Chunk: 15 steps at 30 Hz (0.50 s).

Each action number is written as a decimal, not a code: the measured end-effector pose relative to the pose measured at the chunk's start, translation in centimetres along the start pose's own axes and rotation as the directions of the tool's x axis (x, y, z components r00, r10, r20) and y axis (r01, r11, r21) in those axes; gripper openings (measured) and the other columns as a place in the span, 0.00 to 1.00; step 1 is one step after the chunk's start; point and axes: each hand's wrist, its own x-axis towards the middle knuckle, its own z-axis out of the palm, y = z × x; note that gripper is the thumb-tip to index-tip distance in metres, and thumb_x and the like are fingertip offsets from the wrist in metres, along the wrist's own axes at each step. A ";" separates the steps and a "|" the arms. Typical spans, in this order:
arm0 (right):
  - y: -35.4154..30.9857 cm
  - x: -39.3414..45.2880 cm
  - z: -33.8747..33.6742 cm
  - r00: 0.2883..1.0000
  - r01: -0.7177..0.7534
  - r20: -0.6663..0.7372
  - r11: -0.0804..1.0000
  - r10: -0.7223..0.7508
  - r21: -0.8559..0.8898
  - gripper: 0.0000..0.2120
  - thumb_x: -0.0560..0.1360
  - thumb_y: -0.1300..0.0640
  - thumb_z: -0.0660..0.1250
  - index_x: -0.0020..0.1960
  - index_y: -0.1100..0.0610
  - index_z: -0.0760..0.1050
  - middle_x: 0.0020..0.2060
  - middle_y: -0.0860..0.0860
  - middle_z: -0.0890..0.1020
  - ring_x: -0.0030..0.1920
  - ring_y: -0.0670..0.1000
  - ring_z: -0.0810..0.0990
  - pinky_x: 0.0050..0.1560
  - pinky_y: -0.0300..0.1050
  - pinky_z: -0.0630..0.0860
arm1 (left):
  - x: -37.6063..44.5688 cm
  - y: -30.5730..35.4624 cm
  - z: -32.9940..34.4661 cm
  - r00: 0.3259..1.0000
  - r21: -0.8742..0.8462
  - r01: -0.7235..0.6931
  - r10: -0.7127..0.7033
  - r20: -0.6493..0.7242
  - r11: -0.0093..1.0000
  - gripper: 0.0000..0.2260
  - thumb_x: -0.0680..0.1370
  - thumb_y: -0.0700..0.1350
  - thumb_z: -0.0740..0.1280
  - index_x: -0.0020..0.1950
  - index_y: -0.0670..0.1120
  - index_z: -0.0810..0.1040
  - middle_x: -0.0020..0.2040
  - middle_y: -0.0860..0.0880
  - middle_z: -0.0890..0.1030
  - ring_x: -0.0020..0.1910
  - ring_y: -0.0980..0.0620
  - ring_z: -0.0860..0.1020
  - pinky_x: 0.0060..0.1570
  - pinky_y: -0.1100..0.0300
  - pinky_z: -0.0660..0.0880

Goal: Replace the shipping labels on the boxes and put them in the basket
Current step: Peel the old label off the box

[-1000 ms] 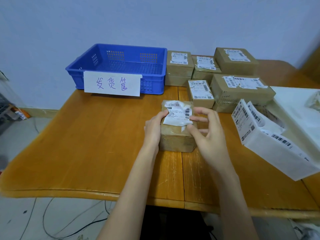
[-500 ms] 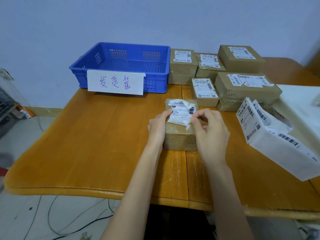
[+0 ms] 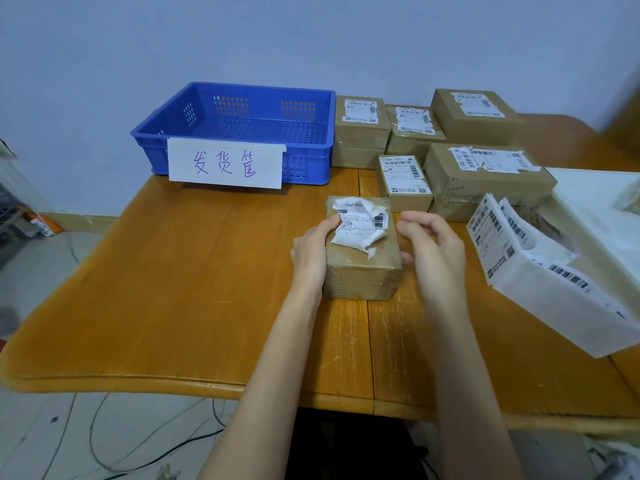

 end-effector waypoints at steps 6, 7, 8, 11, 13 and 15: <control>-0.2 0.8 1.3 0.984 0.168 0.007 0.917 -0.178 -0.362 0.02 0.76 0.51 0.69 0.46 0.46 0.81 0.51 0.43 0.76 0.58 0.44 0.70 0.50 0.26 0.63 | 0.2 -0.2 -0.1 1.000 0.000 0.000 0.000 -0.001 1.000 0.45 0.47 0.81 0.67 0.56 0.58 0.84 0.60 0.49 0.82 0.64 0.42 0.76 0.66 0.40 0.71; -0.4 0.9 1.4 0.981 0.178 0.000 0.897 -0.194 -0.404 0.03 0.76 0.52 0.69 0.45 0.47 0.81 0.50 0.42 0.75 0.58 0.44 0.69 0.46 0.25 0.62 | 0.3 -0.2 -0.1 1.000 0.001 0.000 0.000 0.002 1.000 0.45 0.46 0.81 0.66 0.56 0.58 0.84 0.60 0.49 0.82 0.64 0.43 0.76 0.67 0.40 0.71; -0.6 1.1 1.4 0.978 0.187 -0.002 0.881 -0.208 -0.435 0.04 0.76 0.52 0.69 0.44 0.48 0.82 0.49 0.42 0.76 0.58 0.44 0.69 0.44 0.27 0.61 | 0.2 -0.3 -0.1 1.000 0.003 -0.001 0.001 0.003 1.000 0.45 0.47 0.81 0.66 0.56 0.58 0.84 0.60 0.49 0.82 0.64 0.43 0.76 0.67 0.40 0.70; -1.1 1.3 1.6 0.965 0.242 0.020 0.859 -0.261 -0.451 0.04 0.77 0.53 0.69 0.44 0.50 0.82 0.48 0.43 0.78 0.53 0.42 0.75 0.46 0.29 0.63 | 0.4 -0.3 0.0 1.000 -0.002 -0.008 0.008 -0.002 1.000 0.45 0.47 0.81 0.66 0.57 0.57 0.84 0.60 0.49 0.82 0.64 0.42 0.76 0.67 0.40 0.70; -1.4 0.9 2.2 0.957 0.278 0.054 0.853 -0.284 -0.441 0.05 0.77 0.54 0.68 0.44 0.51 0.81 0.47 0.44 0.79 0.43 0.39 0.75 0.42 0.24 0.65 | 0.2 -0.2 -0.1 1.000 0.000 -0.024 0.024 0.000 1.000 0.40 0.50 0.80 0.68 0.54 0.59 0.84 0.59 0.48 0.82 0.64 0.41 0.76 0.67 0.39 0.70; -1.7 0.1 3.2 0.945 0.323 0.097 0.847 -0.312 -0.423 0.06 0.77 0.55 0.68 0.41 0.50 0.79 0.46 0.44 0.79 0.40 0.36 0.74 0.41 0.24 0.67 | 0.0 -0.1 -0.1 0.996 0.037 -0.088 0.086 0.030 0.995 0.24 0.61 0.74 0.66 0.48 0.61 0.85 0.57 0.47 0.83 0.63 0.40 0.77 0.67 0.37 0.69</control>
